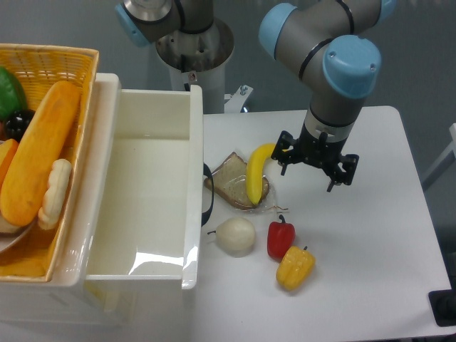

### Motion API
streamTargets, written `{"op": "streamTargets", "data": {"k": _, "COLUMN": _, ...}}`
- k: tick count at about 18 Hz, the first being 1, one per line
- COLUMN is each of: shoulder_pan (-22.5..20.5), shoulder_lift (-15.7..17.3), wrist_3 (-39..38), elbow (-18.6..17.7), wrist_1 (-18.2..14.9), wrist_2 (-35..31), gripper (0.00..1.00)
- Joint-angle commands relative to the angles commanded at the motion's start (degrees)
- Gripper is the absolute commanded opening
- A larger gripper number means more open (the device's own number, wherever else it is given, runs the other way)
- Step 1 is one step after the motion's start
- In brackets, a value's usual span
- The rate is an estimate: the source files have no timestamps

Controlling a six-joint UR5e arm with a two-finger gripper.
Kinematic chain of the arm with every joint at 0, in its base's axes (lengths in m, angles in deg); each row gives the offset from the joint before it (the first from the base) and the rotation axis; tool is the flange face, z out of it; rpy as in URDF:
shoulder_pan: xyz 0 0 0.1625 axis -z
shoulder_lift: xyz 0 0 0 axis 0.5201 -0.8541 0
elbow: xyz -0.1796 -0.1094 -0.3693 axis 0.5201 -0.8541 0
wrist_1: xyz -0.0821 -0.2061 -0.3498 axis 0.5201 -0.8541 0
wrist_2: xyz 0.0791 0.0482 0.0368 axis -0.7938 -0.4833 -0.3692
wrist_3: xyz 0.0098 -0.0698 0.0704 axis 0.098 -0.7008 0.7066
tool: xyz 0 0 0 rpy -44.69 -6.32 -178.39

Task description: Pick up the pear

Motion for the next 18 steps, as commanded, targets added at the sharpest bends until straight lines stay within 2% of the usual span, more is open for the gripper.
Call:
{"op": "streamTargets", "data": {"k": 7, "shoulder_pan": 0.3, "shoulder_lift": -0.2, "wrist_3": -0.4, "elbow": -1.1, "wrist_1": 0.1, "wrist_2": 0.3, "gripper": 1.0}}
{"op": "streamTargets", "data": {"k": 11, "shoulder_pan": 0.1, "shoulder_lift": -0.4, "wrist_3": -0.5, "elbow": -2.5, "wrist_1": 2.5, "wrist_2": 2.4, "gripper": 1.0}}
{"op": "streamTargets", "data": {"k": 14, "shoulder_pan": 0.3, "shoulder_lift": -0.4, "wrist_3": -0.7, "elbow": -4.3, "wrist_1": 2.8, "wrist_2": 2.3, "gripper": 1.0}}
{"op": "streamTargets", "data": {"k": 18, "shoulder_pan": 1.0, "shoulder_lift": -1.3, "wrist_3": -0.4, "elbow": -4.5, "wrist_1": 3.1, "wrist_2": 2.2, "gripper": 1.0}}
